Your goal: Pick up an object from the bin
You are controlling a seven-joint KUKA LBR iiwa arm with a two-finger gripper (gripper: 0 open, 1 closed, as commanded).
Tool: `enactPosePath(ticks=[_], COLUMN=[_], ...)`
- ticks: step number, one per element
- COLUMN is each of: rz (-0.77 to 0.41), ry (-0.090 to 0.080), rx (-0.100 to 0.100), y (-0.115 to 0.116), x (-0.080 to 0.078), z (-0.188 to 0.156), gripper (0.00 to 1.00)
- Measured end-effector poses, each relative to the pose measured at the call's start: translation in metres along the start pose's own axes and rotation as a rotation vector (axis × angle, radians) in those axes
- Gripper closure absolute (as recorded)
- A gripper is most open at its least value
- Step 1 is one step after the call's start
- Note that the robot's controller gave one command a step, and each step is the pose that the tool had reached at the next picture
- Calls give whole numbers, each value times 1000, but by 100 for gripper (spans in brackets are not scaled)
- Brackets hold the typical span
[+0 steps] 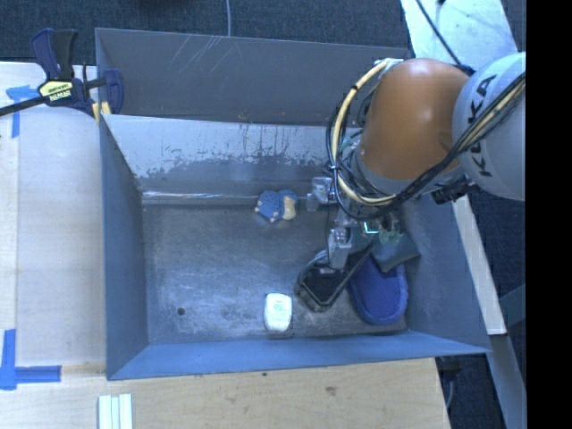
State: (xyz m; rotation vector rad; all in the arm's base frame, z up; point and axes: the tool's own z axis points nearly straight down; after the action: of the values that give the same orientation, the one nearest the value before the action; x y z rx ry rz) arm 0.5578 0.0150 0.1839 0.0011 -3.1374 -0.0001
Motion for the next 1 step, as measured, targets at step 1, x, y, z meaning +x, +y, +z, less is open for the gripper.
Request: enactPosePath(ticks=[1], rz=[-368], ry=[-24], rx=[2], y=[-79], x=[57], z=[112], gripper=[0])
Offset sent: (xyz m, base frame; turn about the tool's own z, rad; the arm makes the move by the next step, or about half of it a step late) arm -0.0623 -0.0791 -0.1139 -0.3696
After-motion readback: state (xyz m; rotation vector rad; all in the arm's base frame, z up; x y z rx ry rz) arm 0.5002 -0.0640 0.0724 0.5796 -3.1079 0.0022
